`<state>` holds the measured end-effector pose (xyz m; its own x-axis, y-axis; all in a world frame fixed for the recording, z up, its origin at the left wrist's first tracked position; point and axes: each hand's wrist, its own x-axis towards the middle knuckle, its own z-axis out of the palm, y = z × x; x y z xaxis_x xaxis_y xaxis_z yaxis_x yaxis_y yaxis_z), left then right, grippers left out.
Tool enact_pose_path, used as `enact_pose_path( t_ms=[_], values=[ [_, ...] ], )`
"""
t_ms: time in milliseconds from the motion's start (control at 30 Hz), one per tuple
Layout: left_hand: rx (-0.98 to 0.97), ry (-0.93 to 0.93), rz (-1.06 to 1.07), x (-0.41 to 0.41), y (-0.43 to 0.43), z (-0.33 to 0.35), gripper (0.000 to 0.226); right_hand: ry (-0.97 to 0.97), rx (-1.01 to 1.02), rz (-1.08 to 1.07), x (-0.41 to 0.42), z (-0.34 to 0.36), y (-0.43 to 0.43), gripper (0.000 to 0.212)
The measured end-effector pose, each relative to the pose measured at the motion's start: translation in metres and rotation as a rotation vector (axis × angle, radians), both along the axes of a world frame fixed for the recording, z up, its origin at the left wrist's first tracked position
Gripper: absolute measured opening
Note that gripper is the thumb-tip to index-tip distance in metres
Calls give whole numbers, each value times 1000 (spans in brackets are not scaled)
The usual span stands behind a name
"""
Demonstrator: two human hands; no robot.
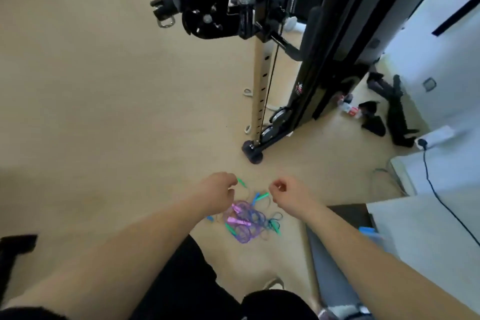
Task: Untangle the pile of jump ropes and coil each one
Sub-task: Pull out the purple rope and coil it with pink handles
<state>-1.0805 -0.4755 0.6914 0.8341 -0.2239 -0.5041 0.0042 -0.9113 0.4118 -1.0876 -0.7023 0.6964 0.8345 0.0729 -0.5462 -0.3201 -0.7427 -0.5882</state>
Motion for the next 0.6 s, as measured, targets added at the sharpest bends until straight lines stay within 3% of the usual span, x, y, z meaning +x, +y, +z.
enact_pose_path(
  t_ms=[333, 600],
  values=[
    [94, 79, -369, 53, 56, -106, 40, 73, 27, -457, -27, -126, 67, 18],
    [56, 185, -459, 51, 70, -298, 35, 134, -30, -432, -21, -334, 105, 12]
  ],
)
